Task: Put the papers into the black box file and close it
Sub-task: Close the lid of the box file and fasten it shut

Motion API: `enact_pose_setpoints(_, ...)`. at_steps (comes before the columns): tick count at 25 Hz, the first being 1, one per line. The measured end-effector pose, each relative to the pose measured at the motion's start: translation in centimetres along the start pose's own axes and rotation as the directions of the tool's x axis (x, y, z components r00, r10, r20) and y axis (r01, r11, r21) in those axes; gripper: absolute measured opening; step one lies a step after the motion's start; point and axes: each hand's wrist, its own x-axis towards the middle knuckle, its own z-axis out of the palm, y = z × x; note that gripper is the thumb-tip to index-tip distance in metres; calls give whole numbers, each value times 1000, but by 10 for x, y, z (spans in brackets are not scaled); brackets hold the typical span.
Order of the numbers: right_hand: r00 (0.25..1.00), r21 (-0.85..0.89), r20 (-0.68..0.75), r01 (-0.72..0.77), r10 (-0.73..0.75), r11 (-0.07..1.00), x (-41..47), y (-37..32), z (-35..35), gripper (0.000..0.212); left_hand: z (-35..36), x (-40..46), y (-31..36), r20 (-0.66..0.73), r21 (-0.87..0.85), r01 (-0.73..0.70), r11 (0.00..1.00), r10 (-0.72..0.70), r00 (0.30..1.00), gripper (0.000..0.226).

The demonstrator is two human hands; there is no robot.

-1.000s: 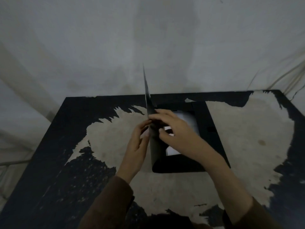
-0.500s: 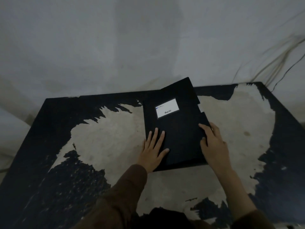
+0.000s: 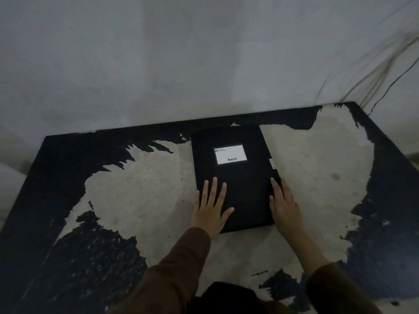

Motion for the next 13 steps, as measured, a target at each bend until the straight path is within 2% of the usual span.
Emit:
enact_pose_setpoints(4,995,-149,84,57,-45,987,2,5,5,56,2,1,1,28,16,19,1000,-20,999,72)
enact_pose_setpoints(8,989,-200,135,-28,56,979,7,-2,-1,59,-5,6,1,117,1,31,1000,-31,993,73)
enact_pose_setpoints(13,952,-459,255,-34,168,888,20,-28,-31,57,-37,11,1,246,9,30,999,-32,969,68)
